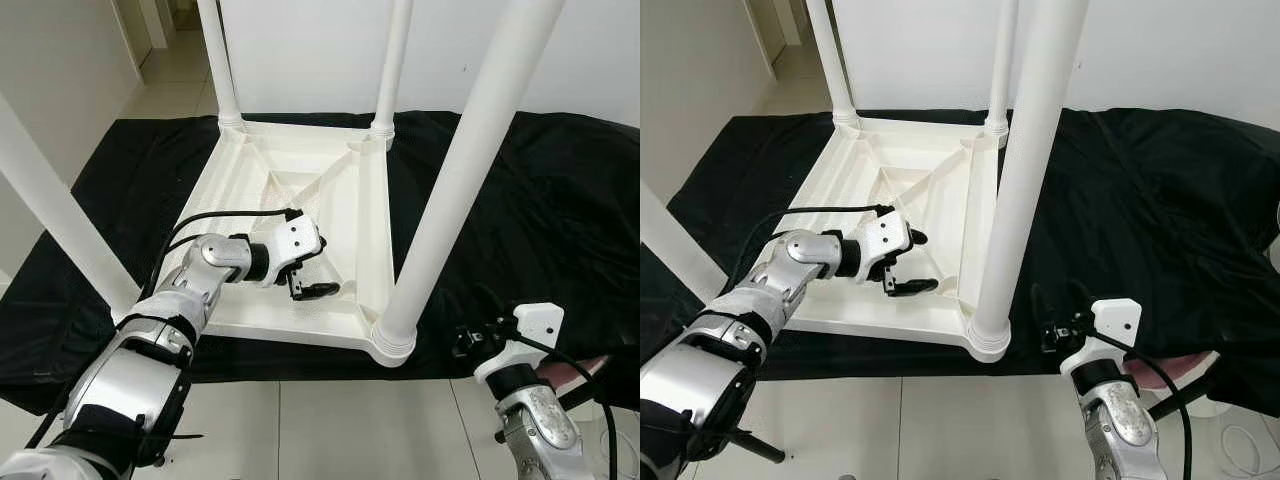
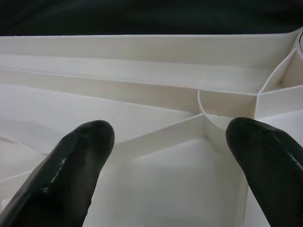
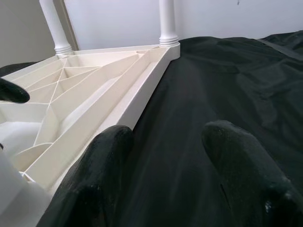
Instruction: Building children table
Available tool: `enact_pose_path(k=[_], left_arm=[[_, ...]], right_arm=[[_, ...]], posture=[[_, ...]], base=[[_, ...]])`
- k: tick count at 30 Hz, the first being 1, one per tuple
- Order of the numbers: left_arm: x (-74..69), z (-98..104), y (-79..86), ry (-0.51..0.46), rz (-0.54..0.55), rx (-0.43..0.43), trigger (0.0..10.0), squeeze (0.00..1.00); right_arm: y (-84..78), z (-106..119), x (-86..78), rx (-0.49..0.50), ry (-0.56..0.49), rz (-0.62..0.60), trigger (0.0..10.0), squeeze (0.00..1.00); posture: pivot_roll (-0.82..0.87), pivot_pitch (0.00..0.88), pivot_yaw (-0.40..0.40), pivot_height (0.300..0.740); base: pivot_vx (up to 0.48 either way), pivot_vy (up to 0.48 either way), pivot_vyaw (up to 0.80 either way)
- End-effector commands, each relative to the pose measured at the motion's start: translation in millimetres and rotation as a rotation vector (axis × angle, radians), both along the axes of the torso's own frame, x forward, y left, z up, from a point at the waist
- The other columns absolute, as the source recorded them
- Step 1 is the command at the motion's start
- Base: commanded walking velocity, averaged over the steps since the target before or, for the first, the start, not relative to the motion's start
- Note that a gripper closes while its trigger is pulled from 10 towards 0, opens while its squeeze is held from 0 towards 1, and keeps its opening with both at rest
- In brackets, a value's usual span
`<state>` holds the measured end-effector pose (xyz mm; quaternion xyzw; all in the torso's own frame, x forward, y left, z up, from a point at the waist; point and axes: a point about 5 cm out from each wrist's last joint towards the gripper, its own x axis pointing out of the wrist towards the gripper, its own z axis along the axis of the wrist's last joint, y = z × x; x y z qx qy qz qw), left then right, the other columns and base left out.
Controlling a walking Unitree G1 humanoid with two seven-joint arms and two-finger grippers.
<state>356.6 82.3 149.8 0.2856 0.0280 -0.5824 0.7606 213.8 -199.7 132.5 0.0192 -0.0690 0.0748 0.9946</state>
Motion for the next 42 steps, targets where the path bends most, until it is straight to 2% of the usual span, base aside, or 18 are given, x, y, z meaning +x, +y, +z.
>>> enact_pose_path(k=[1,5,7,8,10,12,13,14,16,18,21,24,25,28,30,35,38,42], left_arm=[[17.5,5,13.1,-0.216,0.410,-0.129,10.0,0.00],[7.7,1,18.2,-0.146,0.319,-0.177,10.0,0.00],[7.7,1,18.2,-0.146,0.319,-0.177,10.0,0.00],[0.5,1,20.7,-0.093,0.262,-0.216,10.0,0.00],[0.5,1,20.7,-0.093,0.262,-0.216,10.0,0.00],[-16.8,6,28.7,-0.038,0.187,-0.288,10.0,0.00],[-16.8,6,28.7,-0.038,0.187,-0.288,10.0,0.00],[-25.7,8,33.6,-0.021,0.165,-0.300,10.0,0.00],[-25.7,8,33.6,-0.021,0.165,-0.300,10.0,0.00],[-33.7,11,36.9,-0.020,0.149,-0.310,10.0,0.00],[-62.3,15,42.7,0.053,0.078,-0.349,10.0,0.00],[-69.5,15,42.7,0.076,0.061,-0.361,10.0,0.00],[-79.1,15,41.5,0.120,0.039,-0.369,10.0,0.00],[-88.4,14,39.2,0.151,0.018,-0.370,10.0,0.00],[-104.4,11,33.0,0.208,0.019,-0.373,10.0,0.00],[-109.4,8,27.1,0.222,0.058,-0.388,10.0,0.00],[-111.5,6,17.6,0.236,0.118,-0.417,10.0,0.00],[-113.1,5,15.5,0.252,0.128,-0.421,10.0,0.00]], right_arm=[[-1.2,2,-3.9,0.003,-0.013,-0.014,10.0,0.00],[-0.9,0,-12.2,0.027,0.003,0.027,10.0,0.00],[-0.9,0,-12.2,0.027,0.003,0.027,10.0,0.00],[-7.8,0,-14.9,0.007,0.014,0.046,10.0,0.00],[-7.8,0,-14.9,0.007,0.014,0.046,10.0,0.00],[-24.1,3,-18.5,-0.057,0.040,0.108,10.0,0.00],[-24.1,3,-18.5,-0.057,0.040,0.108,10.0,0.00],[-28.5,4,-19.4,-0.078,0.063,0.160,10.0,0.00],[-28.5,4,-19.4,-0.078,0.063,0.160,10.0,0.00],[-29.3,3,-20.4,-0.089,0.092,0.225,10.0,0.00],[-18.2,-1,-23.5,-0.087,0.164,0.455,10.0,0.00],[-15.4,-1,-24.4,-0.089,0.175,0.504,10.0,0.00],[-12.4,-1,-24.9,-0.097,0.189,0.575,10.0,0.00],[-10.2,-1,-24.5,-0.112,0.199,0.633,10.0,0.00],[-8.2,1,-17.8,-0.140,0.200,0.710,10.0,0.00],[-8.1,4,-6.2,-0.158,0.187,0.716,10.0,0.00],[-3.5,6,9.3,-0.174,0.152,0.704,10.0,0.00],[0.0,6,12.8,-0.172,0.145,0.710,10.0,0.00]], posture=[[-0.21,0.000,0.073,0.740],[-0.21,0.000,0.079,0.740],[-0.21,0.000,0.079,0.740],[-0.21,0.000,0.087,0.740],[-0.21,0.000,0.087,0.740],[-0.20,0.003,0.076,0.740],[-0.20,0.003,0.076,0.740],[-0.19,0.003,0.072,0.740],[-0.19,0.003,0.072,0.740],[-0.18,0.005,0.058,0.740],[-0.15,0.000,0.039,0.740],[-0.14,0.000,0.035,0.740],[-0.13,0.004,0.025,0.740],[-0.12,0.005,0.018,0.740],[-0.11,0.000,0.005,0.740],[-0.10,0.000,0.000,0.740],[-0.08,0.000,-0.012,0.740],[-0.08,0.000,-0.012,0.740]], base=[[0.000,0.000,0.00],[0.000,0.000,0.00],[0.000,0.000,0.00],[0.000,0.000,0.00],[0.000,0.000,0.00],[0.000,0.000,0.00],[0.000,0.000,0.00],[0.000,0.000,0.00],[0.000,0.000,0.00],[0.000,0.000,0.00],[0.000,0.000,0.00],[0.000,0.000,0.00],[0.000,0.000,0.00],[0.000,0.000,0.00],[0.000,0.000,0.00],[0.000,0.000,0.00],[0.000,0.000,0.00],[0.000,0.000,0.00]])
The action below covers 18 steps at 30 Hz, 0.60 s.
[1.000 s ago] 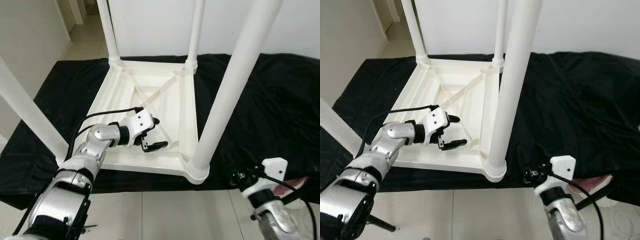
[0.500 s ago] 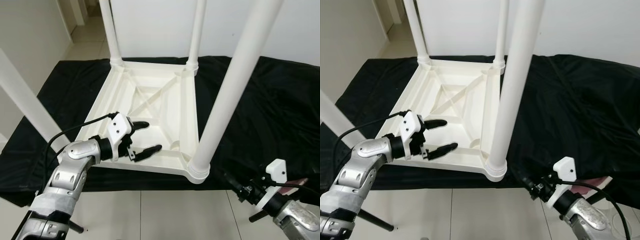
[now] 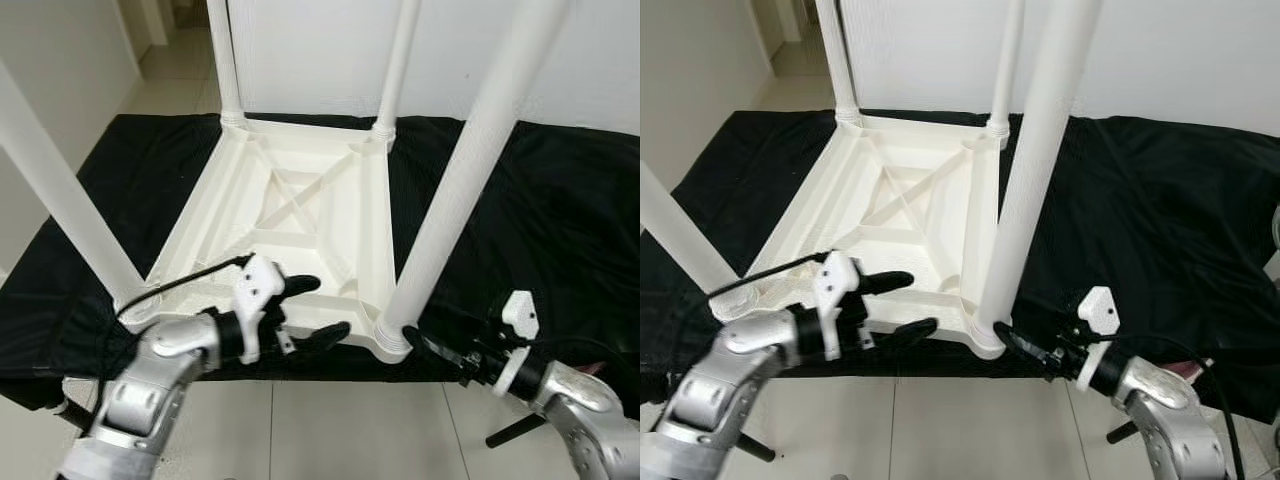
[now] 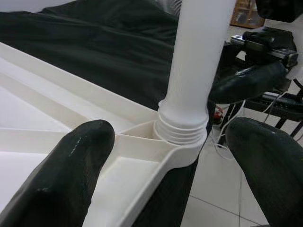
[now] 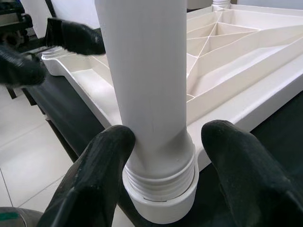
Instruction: Building children table
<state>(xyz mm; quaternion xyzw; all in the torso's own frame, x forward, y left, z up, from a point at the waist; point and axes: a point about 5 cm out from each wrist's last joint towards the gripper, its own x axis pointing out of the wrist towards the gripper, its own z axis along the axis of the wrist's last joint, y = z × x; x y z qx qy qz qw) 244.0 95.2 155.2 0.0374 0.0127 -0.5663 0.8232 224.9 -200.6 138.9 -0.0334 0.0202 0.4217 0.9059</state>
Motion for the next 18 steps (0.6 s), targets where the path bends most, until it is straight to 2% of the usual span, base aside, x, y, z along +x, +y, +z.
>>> enact_pose_path(k=[1,8,10,12,13,18], left_arm=[[-2.4,0,2.0,0.013,0.023,0.016,10.0,0.00],[-6.8,2,-0.3,0.037,0.029,0.007,10.0,0.00],[-11.3,2,-3.1,0.051,0.027,0.015,10.0,0.00],[-12.4,2,-3.8,0.054,0.026,0.018,10.0,0.00],[-12.2,2,-4.2,0.051,0.026,0.021,10.0,0.00],[-12.2,3,-5.5,0.046,0.033,0.026,10.0,0.00]], right_arm=[[2.5,-2,2.6,-0.005,-0.004,0.003,10.0,0.00],[10.9,-5,7.7,0.003,-0.005,0.029,10.0,0.00],[20.5,-8,13.8,0.019,0.001,0.061,10.0,0.00],[22.6,-9,15.5,0.023,0.004,0.070,10.0,0.00],[25.0,-10,17.2,0.023,0.010,0.084,10.0,1.00],[27.9,-10,22.5,0.023,-0.002,0.091,10.0,1.00]], posture=[[-0.07,0.000,-0.016,0.740],[-0.07,0.000,-0.021,0.740],[-0.06,0.000,-0.029,0.740],[-0.06,0.000,-0.029,0.740],[-0.06,0.000,-0.033,0.740],[-0.05,0.000,-0.041,0.740]], base=[[0.000,0.000,0.00],[0.000,0.000,0.00],[0.000,0.000,0.00],[0.000,0.000,0.00],[0.000,0.000,0.00],[0.000,0.000,0.00]])
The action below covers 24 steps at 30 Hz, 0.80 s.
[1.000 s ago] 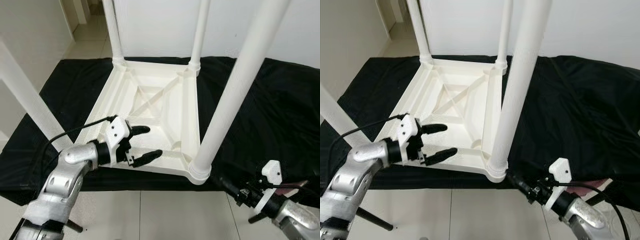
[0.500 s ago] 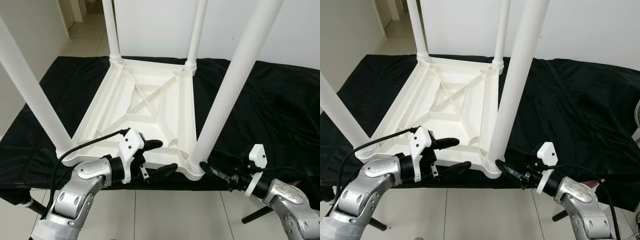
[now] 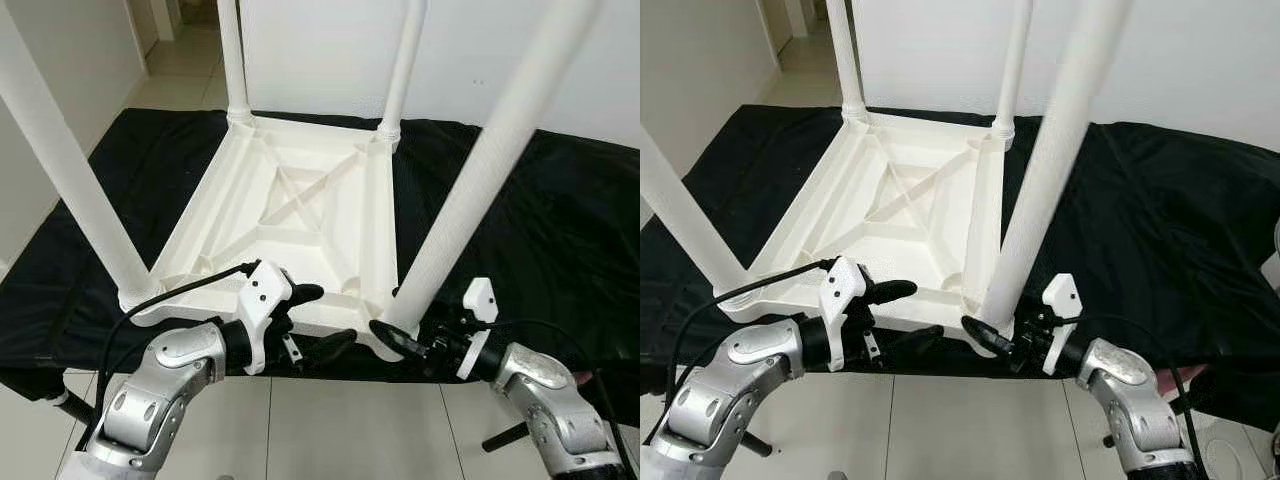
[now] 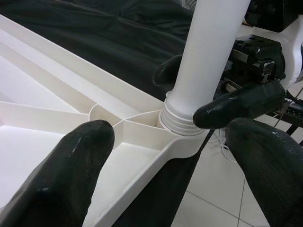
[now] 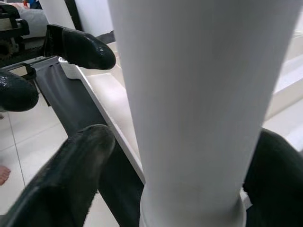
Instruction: Building children table
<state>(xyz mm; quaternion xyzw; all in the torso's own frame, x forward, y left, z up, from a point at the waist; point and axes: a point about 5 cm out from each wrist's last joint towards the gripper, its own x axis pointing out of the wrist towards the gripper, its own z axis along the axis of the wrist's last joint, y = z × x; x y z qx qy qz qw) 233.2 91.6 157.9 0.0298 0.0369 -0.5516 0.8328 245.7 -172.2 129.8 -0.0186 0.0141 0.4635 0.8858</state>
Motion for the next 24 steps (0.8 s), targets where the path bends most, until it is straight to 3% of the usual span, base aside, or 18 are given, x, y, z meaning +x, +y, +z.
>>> enact_pose_path(k=[1,2,3,11,18,19,24], left_arm=[[-1.1,-1,-3.1,-0.002,0.003,0.008,10.0,0.00],[-1.1,-1,-3.1,-0.002,0.003,0.008,10.0,0.00],[-1.0,-1,-4.5,0.004,0.011,-0.001,10.0,0.00],[3.6,-1,-25.9,-0.007,0.042,-0.054,10.0,0.00],[8.8,4,-34.9,-0.038,0.074,-0.087,10.0,0.00],[15.9,9,-39.2,-0.050,0.104,-0.115,10.0,0.00],[21.7,11,-42.8,-0.073,0.121,-0.109,10.0,0.00]], right_arm=[[2.2,-1,5.2,-0.014,-0.011,-0.003,10.0,1.00],[2.2,-1,5.2,-0.014,-0.011,-0.003,10.0,1.00],[4.7,-2,8.8,-0.019,-0.024,-0.012,10.0,0.00],[18.9,7,43.6,0.043,-0.087,-0.131,10.0,0.00],[17.4,8,58.9,0.060,-0.099,-0.191,10.0,0.00],[16.0,10,69.5,0.070,-0.106,-0.230,10.0,0.00],[11.6,11,78.1,0.073,-0.118,-0.282,10.0,0.00]], posture=[[-0.06,0.000,-0.044,0.740],[-0.06,0.000,-0.044,0.740],[-0.06,0.000,-0.044,0.740],[-0.07,0.000,-0.070,0.740],[-0.07,0.000,-0.077,0.740],[-0.07,0.000,-0.081,0.740],[-0.06,0.000,-0.086,0.740]], base=[[0.000,0.000,0.00],[0.000,0.000,0.00],[0.000,0.000,0.00],[0.000,0.000,0.00],[0.000,0.000,0.00],[0.000,0.000,0.00],[0.000,0.000,0.00]])
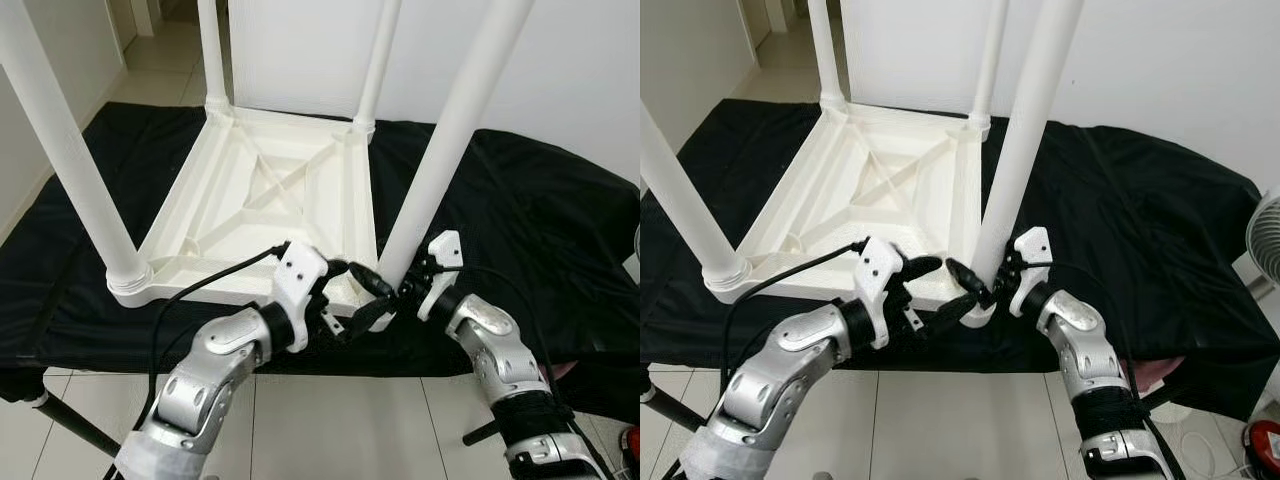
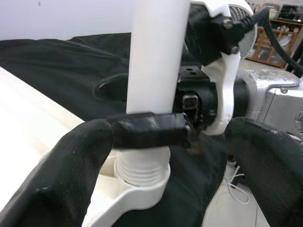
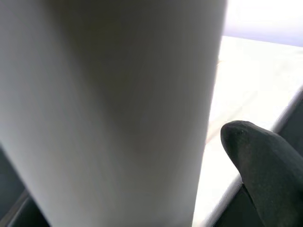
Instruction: Building children table
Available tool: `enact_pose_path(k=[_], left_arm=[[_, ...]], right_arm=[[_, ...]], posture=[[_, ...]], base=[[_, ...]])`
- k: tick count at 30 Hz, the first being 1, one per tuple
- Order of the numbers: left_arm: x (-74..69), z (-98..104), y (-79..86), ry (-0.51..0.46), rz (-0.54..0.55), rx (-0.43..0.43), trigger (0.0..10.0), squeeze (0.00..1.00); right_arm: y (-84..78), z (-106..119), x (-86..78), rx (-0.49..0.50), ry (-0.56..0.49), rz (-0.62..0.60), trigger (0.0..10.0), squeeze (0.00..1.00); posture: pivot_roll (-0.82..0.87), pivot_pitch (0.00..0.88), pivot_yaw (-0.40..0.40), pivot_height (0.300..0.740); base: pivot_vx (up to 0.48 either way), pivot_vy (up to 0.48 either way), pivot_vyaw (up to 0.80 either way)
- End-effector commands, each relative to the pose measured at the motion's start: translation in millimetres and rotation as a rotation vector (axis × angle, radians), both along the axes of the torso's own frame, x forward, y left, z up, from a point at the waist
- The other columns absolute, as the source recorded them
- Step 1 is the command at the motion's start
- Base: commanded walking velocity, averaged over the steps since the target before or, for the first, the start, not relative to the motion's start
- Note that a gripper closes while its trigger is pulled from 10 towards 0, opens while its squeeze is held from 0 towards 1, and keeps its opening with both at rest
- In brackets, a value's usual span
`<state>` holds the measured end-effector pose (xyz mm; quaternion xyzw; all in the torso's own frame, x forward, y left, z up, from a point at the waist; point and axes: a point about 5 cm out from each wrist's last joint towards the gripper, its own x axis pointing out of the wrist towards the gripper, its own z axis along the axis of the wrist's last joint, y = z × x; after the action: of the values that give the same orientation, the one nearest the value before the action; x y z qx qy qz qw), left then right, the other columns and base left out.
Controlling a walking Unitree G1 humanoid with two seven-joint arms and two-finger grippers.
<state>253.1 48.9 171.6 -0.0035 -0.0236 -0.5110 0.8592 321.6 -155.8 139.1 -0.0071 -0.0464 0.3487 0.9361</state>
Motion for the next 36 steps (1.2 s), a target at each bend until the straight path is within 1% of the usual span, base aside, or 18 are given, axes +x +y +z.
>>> enact_pose_path(k=[1,2,4,6,9,11,12,13,16,19,25,29,30,31,32,34,35,36], left_arm=[[2.3,-2,-0.5,-0.004,0.028,0.012,10.0,0.00],[2.3,-2,-0.5,-0.004,0.028,0.012,10.0,0.00],[4.3,-5,0.7,0.000,0.071,0.024,10.0,0.00],[5.0,-7,1.2,0.007,0.090,0.024,10.0,0.00],[5.0,-7,1.2,0.007,0.090,0.024,10.0,0.00],[3.0,-22,3.3,0.040,0.158,0.069,10.0,0.00],[1.3,-28,4.0,0.051,0.174,0.089,10.0,0.00],[-1.3,-33,4.9,0.049,0.171,0.112,10.0,0.00],[-2.8,-35,5.2,0.045,0.164,0.123,10.0,0.00],[-3.9,-36,9.9,0.047,0.137,0.123,10.0,0.00],[-3.9,-37,11.6,0.055,0.124,0.119,10.0,0.00],[-4.0,-36,13.1,0.039,0.082,0.127,10.0,0.00],[-4.1,-35,13.1,0.029,0.067,0.135,10.0,0.00],[-4.1,-35,13.1,0.029,0.067,0.135,10.0,0.00],[-3.2,-34,13.5,0.023,0.062,0.142,10.0,0.00],[-3.2,-34,13.5,0.023,0.062,0.142,10.0,0.00],[-2.3,-33,13.9,0.023,0.065,0.140,10.0,0.00],[-2.3,-33,13.9,0.023,0.065,0.140,10.0,0.00]], right_arm=[[-4.5,2,2.2,0.000,-0.014,-0.035,10.0,0.00],[-4.5,2,2.2,0.000,-0.014,-0.035,10.0,0.00],[1.1,1,-4.6,0.006,-0.020,-0.030,10.0,0.00],[3.0,0,-7.4,0.007,-0.024,-0.034,10.0,0.00],[3.0,0,-7.4,0.007,-0.024,-0.034,10.0,0.00],[2.9,-4,-15.5,0.028,-0.014,-0.034,10.0,0.00],[2.2,-5,-17.9,0.030,-0.011,-0.028,10.0,0.00],[1.3,-5,-19.4,0.026,-0.018,-0.021,10.0,0.00],[0.7,-5,-19.4,0.021,-0.026,-0.016,10.0,0.00],[-3.4,-5,-19.2,0.004,-0.039,-0.001,10.0,0.00],[-4.8,-6,-18.8,0.001,-0.041,0.004,10.0,0.00],[-11.3,-6,-15.8,-0.035,-0.059,0.004,10.0,0.00],[-13.3,-5,-14.9,-0.051,-0.066,0.004,4.9,0.00],[-13.3,-5,-14.9,-0.051,-0.066,0.004,4.9,0.00],[-16.3,-4,-13.7,-0.065,-0.067,0.007,4.2,0.00],[-16.3,-4,-13.7,-0.065,-0.067,0.007,4.2,0.00],[-17.9,-4,-13.2,-0.075,-0.064,0.011,0.0,0.00],[-17.9,-4,-13.2,-0.075,-0.064,0.011,0.0,0.00]], posture=[[-0.06,0.000,-0.086,0.740],[-0.06,0.000,-0.086,0.740],[-0.06,0.000,-0.079,0.740],[-0.06,0.000,-0.079,0.740],[-0.06,0.000,-0.079,0.740],[-0.06,0.000,-0.064,0.740],[-0.06,0.000,-0.064,0.740],[-0.06,0.000,-0.062,0.740],[-0.06,0.000,-0.062,0.740],[-0.06,0.000,-0.052,0.740],[-0.06,0.000,-0.050,0.740],[-0.08,0.000,-0.038,0.740],[-0.08,0.000,-0.038,0.740],[-0.08,0.000,-0.038,0.740],[-0.07,0.000,-0.040,0.740],[-0.07,0.000,-0.040,0.740],[-0.07,0.000,-0.043,0.740],[-0.07,0.000,-0.043,0.740]], base=[[0.000,0.000,0.00],[0.000,0.000,0.00],[0.000,0.000,0.00],[0.000,0.000,0.00],[0.000,0.000,0.00],[0.000,0.000,0.00],[0.000,0.000,0.00],[0.000,0.000,0.00],[0.000,0.000,0.00],[0.000,0.000,0.00],[0.000,0.000,0.00],[0.000,0.000,0.00],[0.000,0.000,0.00],[0.000,0.000,0.00],[0.000,0.000,0.00],[0.000,0.000,0.00],[0.000,0.000,0.00],[0.000,0.000,0.00]])
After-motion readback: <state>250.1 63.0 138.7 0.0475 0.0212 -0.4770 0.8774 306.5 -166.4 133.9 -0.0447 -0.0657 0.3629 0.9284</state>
